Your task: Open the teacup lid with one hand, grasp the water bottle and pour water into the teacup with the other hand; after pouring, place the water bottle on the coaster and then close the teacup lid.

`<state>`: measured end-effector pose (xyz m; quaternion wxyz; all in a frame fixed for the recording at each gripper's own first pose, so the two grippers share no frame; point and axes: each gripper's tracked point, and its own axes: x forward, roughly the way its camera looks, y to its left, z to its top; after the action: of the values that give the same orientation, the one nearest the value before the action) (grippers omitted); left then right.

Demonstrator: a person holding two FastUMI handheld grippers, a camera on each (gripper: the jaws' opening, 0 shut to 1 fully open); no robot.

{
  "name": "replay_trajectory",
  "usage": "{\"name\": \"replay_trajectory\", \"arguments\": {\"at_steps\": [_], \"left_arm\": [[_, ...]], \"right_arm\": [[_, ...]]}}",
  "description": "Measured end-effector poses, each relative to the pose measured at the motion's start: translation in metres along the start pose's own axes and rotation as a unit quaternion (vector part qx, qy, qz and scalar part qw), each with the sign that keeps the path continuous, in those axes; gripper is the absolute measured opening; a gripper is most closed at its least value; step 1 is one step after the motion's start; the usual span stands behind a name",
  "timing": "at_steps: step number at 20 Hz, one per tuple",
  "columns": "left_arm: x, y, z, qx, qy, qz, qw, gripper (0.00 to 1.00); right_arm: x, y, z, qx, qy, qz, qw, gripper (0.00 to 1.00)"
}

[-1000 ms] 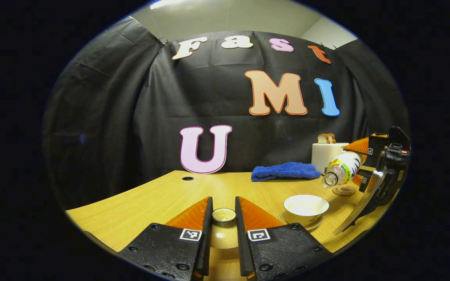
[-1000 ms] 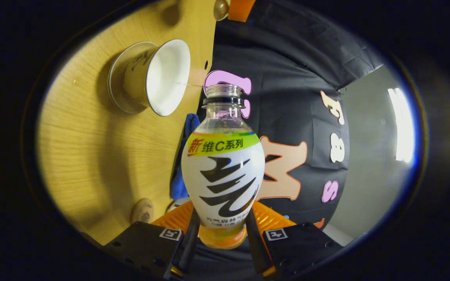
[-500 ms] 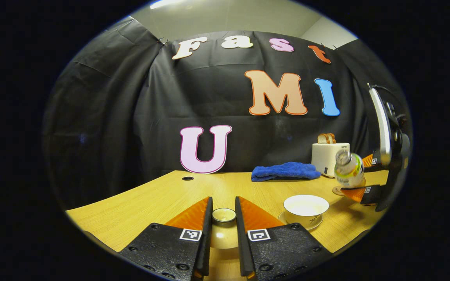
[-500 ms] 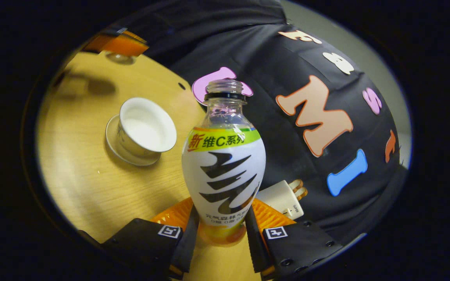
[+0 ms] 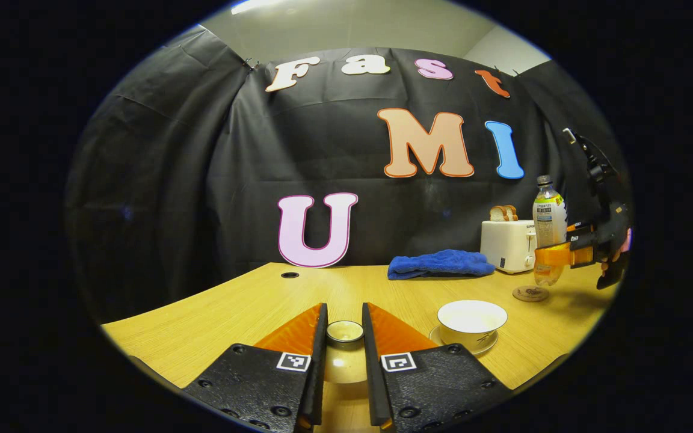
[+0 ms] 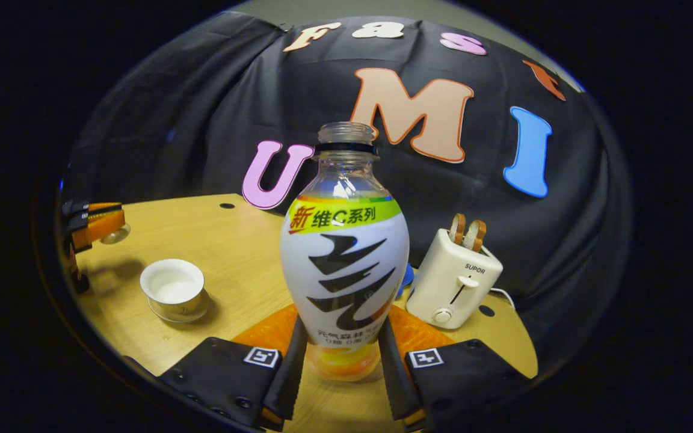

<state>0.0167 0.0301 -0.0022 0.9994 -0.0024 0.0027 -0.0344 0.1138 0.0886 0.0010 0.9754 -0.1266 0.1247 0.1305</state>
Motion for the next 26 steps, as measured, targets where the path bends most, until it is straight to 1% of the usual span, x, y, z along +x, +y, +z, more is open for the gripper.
{"name": "replay_trajectory", "arguments": {"at_steps": [2,4,7,9,10,11,14,15,16,19,20,25,26], "left_arm": [[0.000,0.000,-0.001,0.000,0.000,0.000,1.000,0.28],[0.000,0.000,0.000,0.000,0.000,0.000,1.000,0.28],[0.000,0.000,0.000,0.000,0.000,0.000,1.000,0.28],[0.000,0.000,-0.001,0.000,0.000,0.000,1.000,0.28],[0.000,0.000,0.000,0.000,0.000,0.000,1.000,0.28],[0.000,-0.001,-0.001,0.000,0.000,0.000,1.000,0.28],[0.000,0.000,0.000,0.000,0.000,0.000,1.000,0.28],[0.000,0.000,-0.001,0.000,0.000,0.000,1.000,0.28],[0.000,0.000,0.000,0.000,0.000,0.000,1.000,0.28],[0.000,0.000,-0.001,0.000,0.000,0.000,1.000,0.28],[0.000,0.000,0.000,0.000,0.000,0.000,1.000,0.28],[0.000,0.000,-0.001,0.000,0.000,0.000,1.000,0.28],[0.000,0.000,0.000,0.000,0.000,0.000,1.000,0.28]], "right_arm": [[0.005,-0.019,-0.003,0.037,-0.002,-0.014,0.999,0.63],[0.014,-0.028,-0.013,0.070,0.001,-0.017,0.997,0.63],[0.024,-0.035,-0.025,0.092,0.002,-0.022,0.995,0.65],[0.028,-0.033,-0.035,0.105,0.013,-0.017,0.994,0.65],[0.031,-0.033,-0.038,0.105,0.017,-0.016,0.994,0.65],[0.034,-0.034,-0.041,0.101,0.017,-0.018,0.995,0.61],[0.034,-0.030,-0.044,0.102,0.020,-0.011,0.995,0.65],[0.034,-0.031,-0.044,0.103,0.018,-0.011,0.994,0.65],[0.035,-0.032,-0.044,0.106,0.019,-0.011,0.994,0.61],[0.034,-0.034,-0.045,0.114,0.019,-0.009,0.993,0.65],[0.034,-0.035,-0.045,0.114,0.018,-0.009,0.993,0.61],[0.030,-0.035,-0.047,0.113,0.010,-0.006,0.994,0.77],[0.029,-0.035,-0.047,0.116,0.010,-0.004,0.993,0.74]]}}
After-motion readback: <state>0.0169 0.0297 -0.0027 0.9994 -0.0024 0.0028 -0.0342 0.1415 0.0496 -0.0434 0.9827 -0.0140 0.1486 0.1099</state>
